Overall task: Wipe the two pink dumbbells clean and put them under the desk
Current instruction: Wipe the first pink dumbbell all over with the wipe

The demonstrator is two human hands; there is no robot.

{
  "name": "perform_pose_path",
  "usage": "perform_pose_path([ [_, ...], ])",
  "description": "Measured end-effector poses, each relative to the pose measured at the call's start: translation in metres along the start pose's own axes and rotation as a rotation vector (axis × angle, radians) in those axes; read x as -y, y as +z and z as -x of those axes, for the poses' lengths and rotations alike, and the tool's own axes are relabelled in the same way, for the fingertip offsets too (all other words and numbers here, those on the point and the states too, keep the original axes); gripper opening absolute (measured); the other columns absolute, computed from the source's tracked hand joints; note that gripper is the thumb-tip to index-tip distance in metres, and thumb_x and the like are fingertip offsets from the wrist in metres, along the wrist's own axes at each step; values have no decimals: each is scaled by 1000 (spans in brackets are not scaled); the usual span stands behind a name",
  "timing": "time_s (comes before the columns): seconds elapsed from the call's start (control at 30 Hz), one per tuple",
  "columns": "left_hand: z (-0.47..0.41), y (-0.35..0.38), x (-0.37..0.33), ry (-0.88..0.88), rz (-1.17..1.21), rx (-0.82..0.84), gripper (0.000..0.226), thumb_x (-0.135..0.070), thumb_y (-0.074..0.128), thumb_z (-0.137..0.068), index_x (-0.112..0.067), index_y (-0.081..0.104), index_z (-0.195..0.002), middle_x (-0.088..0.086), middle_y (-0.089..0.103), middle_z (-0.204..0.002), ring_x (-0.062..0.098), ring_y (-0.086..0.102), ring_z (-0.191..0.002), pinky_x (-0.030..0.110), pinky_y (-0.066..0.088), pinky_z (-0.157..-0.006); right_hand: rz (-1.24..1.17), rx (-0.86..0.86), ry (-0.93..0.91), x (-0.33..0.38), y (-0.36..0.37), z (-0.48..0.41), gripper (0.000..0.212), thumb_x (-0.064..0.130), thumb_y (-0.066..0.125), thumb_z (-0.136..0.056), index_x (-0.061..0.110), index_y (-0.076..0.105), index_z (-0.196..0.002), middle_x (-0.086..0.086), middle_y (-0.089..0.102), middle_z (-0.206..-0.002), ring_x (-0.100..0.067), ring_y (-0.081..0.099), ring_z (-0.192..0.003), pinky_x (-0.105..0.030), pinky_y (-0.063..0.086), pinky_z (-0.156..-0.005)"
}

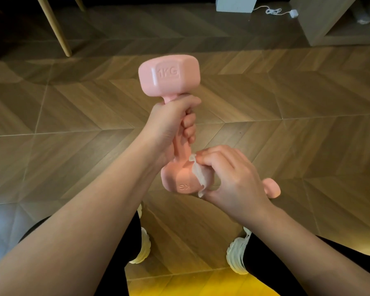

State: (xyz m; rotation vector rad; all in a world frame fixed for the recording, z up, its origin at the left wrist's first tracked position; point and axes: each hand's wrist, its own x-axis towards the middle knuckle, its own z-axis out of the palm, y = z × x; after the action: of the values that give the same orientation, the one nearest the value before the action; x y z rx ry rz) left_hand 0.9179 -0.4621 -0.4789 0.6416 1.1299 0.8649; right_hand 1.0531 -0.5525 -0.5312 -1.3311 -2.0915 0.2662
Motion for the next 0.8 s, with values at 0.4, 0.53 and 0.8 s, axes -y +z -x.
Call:
perform_pose_path([
  [0.4, 3, 3, 0, -35, -23, 179, 39, -9, 51, -91, -19, 34, -58, -3, 25, -43, 14, 23, -38, 27, 24, -45, 5, 72, 60, -1, 1, 2, 51, 55, 73, -70, 8, 61, -87, -2, 60, -85, -18, 53, -78, -32, 40, -66],
  [0.53, 0, -2, -2, -2, 19, 183, 38, -8, 50, -89, -19, 33, -57, -3, 24, -43, 14, 23, -37, 25, 25, -45, -157, 162, 116, -4, 3, -1, 56, 46, 86, -66, 9, 62, -101, -1, 61, -98, -15, 55, -90, -27, 41, -71],
  [0.8, -4, -8, 4, 87, 12, 200, 14, -19, 64, -76, -14, 52, -72, 1, 52, -62, 14, 50, -55, 29, 44, -59, 3, 14, 40, -12, -1, -1, 47, 30, 84, -62, 14, 60, -100, -2, 66, -95, -16, 57, -87, -31, 43, -68],
])
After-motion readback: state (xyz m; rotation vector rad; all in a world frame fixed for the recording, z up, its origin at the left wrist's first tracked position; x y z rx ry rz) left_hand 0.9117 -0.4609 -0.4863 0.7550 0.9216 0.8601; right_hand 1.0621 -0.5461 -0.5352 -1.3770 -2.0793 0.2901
